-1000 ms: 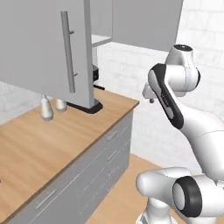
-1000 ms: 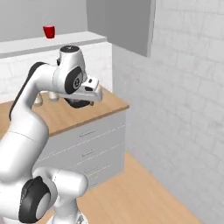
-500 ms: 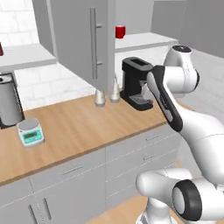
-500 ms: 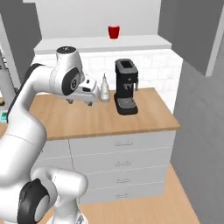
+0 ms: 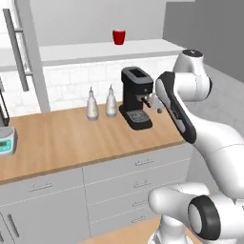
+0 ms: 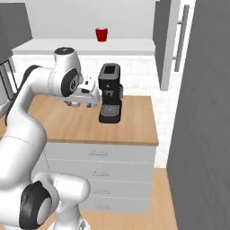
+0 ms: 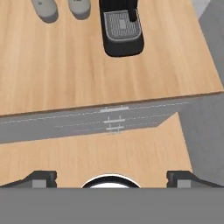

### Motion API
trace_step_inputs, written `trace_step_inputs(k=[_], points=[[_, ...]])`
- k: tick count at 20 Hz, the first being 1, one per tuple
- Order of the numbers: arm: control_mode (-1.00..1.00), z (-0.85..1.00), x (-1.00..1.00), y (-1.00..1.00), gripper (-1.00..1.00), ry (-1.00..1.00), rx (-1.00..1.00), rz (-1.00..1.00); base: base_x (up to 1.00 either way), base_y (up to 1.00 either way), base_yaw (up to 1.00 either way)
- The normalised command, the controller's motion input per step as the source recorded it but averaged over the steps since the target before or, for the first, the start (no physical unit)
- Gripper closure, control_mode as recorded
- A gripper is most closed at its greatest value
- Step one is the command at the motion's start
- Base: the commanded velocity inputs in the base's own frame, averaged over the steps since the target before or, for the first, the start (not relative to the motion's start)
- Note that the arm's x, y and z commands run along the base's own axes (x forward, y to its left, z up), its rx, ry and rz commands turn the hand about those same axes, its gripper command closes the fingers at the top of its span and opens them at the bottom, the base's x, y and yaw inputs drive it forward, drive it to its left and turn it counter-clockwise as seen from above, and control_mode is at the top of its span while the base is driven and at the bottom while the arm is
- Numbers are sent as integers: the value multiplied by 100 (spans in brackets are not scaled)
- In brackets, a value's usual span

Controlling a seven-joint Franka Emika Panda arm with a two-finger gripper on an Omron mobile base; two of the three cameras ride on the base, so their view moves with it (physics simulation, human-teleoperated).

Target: Gather all objects into one cabinet and sort the glasses and bowls to opposite sides.

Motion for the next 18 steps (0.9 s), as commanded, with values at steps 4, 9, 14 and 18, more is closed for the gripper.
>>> trace_step_inputs(k=[4,9,14,18], points=[[100,0,0,0,-100,0,0,0,57,-32,20],[100,0,0,0,-100,0,0,0,66,-5,12],[100,0,0,0,-100,0,0,0,76,0,3],[100,0,0,0,-100,0,0,0,28,-26,6]])
